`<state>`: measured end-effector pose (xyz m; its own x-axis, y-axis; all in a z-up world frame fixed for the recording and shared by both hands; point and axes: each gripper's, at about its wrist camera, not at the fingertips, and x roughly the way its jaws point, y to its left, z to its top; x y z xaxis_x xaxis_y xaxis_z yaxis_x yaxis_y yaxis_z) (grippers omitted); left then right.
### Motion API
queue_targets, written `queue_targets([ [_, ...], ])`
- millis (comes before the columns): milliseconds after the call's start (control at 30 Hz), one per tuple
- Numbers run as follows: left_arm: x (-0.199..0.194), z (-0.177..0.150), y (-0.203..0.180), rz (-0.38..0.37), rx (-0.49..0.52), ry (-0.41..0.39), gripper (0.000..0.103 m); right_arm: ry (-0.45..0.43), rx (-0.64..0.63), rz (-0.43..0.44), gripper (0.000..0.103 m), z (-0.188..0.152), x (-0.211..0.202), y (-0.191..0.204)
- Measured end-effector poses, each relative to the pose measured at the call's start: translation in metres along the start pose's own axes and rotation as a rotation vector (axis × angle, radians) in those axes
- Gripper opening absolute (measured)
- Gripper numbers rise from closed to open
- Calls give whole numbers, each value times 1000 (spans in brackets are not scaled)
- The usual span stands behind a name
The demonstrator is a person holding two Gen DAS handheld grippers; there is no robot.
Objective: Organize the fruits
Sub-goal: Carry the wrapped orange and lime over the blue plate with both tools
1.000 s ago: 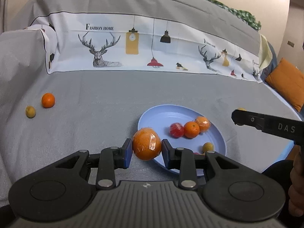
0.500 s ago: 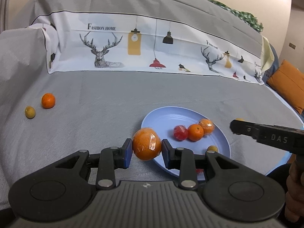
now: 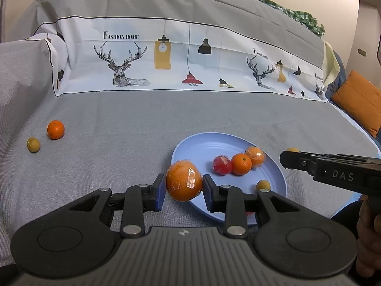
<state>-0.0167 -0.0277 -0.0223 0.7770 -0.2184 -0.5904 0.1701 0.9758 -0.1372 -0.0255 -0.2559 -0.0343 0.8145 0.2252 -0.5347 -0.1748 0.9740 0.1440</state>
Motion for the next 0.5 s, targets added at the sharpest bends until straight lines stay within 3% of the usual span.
queue_targets([
  [500, 1, -1, -1, -1, 0, -1, 36, 4, -19, -3, 25, -2, 1, 3],
])
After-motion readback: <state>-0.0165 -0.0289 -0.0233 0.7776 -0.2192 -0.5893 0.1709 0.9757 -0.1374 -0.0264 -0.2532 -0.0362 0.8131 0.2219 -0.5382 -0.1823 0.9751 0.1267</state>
